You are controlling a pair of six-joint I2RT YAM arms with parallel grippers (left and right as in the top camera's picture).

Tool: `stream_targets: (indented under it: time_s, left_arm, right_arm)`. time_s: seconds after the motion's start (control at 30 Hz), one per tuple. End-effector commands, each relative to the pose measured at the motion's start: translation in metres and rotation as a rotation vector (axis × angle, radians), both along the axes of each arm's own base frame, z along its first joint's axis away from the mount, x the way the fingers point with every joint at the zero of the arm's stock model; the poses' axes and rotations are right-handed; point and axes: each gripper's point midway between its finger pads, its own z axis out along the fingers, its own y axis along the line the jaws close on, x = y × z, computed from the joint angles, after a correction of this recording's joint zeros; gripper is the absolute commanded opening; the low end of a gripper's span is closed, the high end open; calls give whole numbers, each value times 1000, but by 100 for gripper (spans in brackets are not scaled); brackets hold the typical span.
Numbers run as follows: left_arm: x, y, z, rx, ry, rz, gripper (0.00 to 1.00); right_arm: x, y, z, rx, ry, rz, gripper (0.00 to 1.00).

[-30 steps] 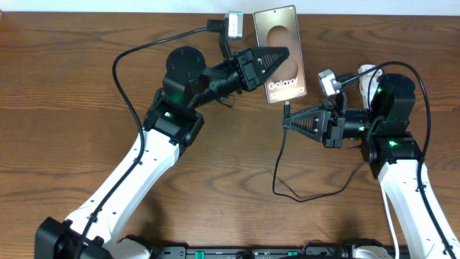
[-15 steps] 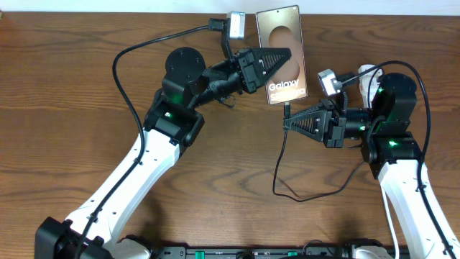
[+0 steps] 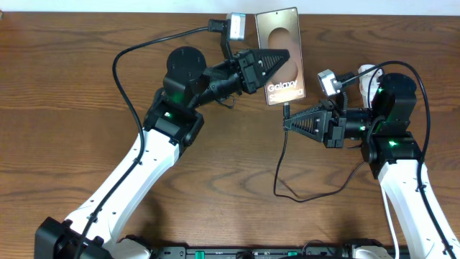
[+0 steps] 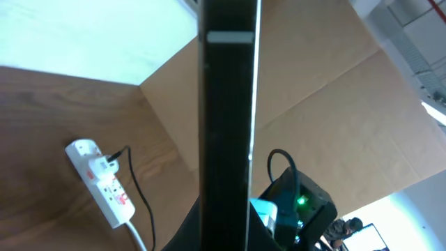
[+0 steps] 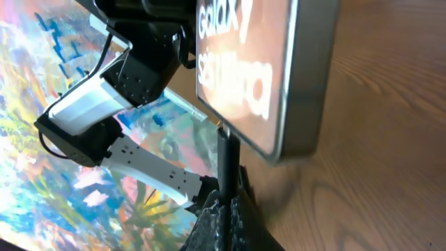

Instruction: Plug charger to phone and switch on socket

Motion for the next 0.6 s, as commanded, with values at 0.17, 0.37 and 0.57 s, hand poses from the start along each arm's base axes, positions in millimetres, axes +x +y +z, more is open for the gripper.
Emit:
stream_targets:
  time_s: [0.17, 0.37, 0.57]
  left_arm:
    - [-4, -1, 11, -9, -48, -11, 8]
    - [-10, -4, 10, -6, -42, -49, 7]
    - [-19, -8, 7, 2, -37, -108, 7]
  right_arm:
    - [-4, 0, 3, 7, 1, 19, 1]
    - [-2, 0, 2, 3, 0, 7, 1]
    - [0, 0, 4, 1, -17, 1, 1]
